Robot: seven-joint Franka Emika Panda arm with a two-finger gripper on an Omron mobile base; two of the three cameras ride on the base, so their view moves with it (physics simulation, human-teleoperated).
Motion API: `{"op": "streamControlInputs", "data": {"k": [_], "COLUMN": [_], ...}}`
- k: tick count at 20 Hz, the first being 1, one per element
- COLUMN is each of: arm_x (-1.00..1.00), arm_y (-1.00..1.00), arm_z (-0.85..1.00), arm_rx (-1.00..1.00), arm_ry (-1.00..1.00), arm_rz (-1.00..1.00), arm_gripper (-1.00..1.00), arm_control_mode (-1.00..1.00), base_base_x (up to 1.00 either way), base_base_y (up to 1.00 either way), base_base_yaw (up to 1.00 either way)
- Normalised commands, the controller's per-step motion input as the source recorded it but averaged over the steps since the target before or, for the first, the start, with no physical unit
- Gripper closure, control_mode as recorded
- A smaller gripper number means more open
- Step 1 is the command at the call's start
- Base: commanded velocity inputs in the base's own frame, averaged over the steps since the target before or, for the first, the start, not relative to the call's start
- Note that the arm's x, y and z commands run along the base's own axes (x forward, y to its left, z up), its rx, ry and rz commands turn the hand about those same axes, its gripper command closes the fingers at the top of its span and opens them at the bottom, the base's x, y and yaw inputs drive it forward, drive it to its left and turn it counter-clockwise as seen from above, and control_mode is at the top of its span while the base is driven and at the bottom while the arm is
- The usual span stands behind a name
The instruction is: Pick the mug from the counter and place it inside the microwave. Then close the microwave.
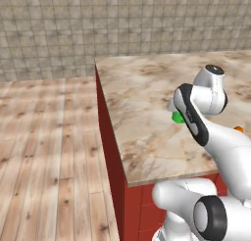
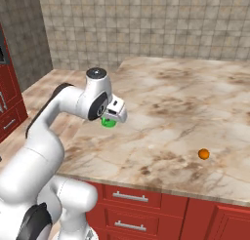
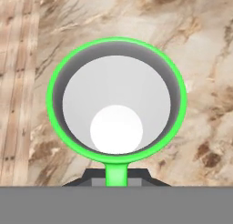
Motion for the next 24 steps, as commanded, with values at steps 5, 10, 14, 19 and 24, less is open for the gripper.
{"op": "streamControlInputs", "data": {"k": [5,10,14,19,24], "arm_x": [0.17,-0.05,-0.29,-0.35,-0.34], "arm_y": [0.9,0.7,0.27,0.0,0.09], "arm_z": [0.0,0.24,0.6,0.48,0.08], "arm_rx": [-0.04,-0.11,-0.18,-0.21,-0.06], "arm_ry": [-0.01,-0.01,0.0,0.0,-0.03], "arm_rz": [0.26,0.21,0.15,0.11,0.06], "arm_gripper": [1.0,1.0,1.0,1.0,1.0], "arm_control_mode": [-1.0,-1.0,-1.0,-1.0,-1.0], "base_base_x": [0.0,0.0,0.0,0.0,0.0], "base_base_y": [0.0,0.0,0.0,0.0,0.0], "base_base_yaw": [0.0,0.0,0.0,0.0,0.0]}}
